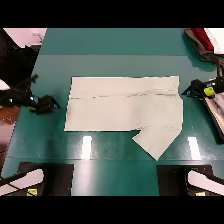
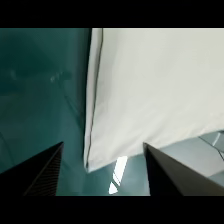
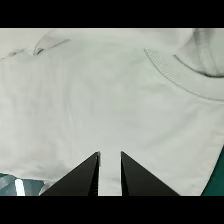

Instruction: Fold the shirts.

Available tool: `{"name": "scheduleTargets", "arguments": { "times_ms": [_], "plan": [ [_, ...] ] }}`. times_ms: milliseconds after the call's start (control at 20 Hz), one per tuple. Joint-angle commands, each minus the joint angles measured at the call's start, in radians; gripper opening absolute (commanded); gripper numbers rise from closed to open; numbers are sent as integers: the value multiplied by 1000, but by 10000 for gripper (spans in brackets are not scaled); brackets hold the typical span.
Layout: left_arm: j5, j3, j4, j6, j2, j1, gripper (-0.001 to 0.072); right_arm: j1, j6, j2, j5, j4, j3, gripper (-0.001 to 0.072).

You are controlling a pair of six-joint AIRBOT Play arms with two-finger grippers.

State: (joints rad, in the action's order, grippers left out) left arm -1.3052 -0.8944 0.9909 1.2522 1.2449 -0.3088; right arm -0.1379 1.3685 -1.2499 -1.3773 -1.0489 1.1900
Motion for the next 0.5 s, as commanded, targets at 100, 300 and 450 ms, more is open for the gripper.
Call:
{"name": "scheduleTargets", "arguments": {
  "times_ms": [100, 300, 450],
  "plan": [
    [34, 192, -15, -23, -46, -13, 591, -16, -27, 124, 17, 37, -133, 160],
    [43, 235, -29, -60, -46, -13, 591, -16, -27, 138, 15, 38, -137, 160],
    [83, 272, -37, -56, -46, -13, 591, -16, -27, 138, 15, 64, -137, 160]
  ]
}}
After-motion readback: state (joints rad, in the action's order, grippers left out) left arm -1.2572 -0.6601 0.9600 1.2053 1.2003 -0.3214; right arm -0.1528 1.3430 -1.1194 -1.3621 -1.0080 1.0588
